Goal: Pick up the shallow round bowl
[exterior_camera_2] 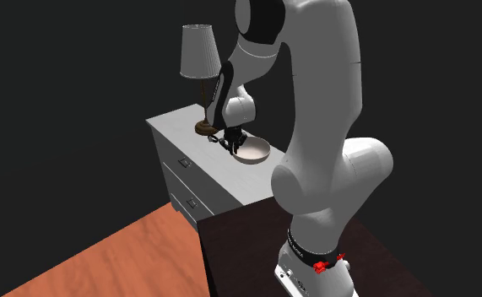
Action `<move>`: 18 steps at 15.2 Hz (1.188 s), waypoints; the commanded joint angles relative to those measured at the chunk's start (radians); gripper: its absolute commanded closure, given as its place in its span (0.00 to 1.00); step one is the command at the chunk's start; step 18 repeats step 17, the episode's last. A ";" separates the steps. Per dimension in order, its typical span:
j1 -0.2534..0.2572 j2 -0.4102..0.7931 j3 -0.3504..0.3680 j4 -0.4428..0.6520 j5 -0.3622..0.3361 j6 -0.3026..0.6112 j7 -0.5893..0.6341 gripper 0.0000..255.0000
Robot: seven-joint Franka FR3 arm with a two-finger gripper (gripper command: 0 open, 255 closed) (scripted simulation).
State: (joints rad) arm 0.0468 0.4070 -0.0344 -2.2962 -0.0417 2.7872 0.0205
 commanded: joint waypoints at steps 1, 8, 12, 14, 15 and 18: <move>0.001 -0.014 0.000 -0.003 0.000 -0.011 0.000 1.00; 0.001 -0.103 0.000 -0.012 0.000 -0.092 -0.002 1.00; 0.001 -0.152 0.000 -0.013 0.001 -0.140 -0.004 1.00; 0.001 -0.175 0.000 -0.011 0.001 -0.164 -0.005 1.00; 0.001 -0.187 0.000 -0.011 0.001 -0.177 -0.005 1.00; 0.001 -0.188 0.000 -0.010 0.001 -0.179 -0.005 1.00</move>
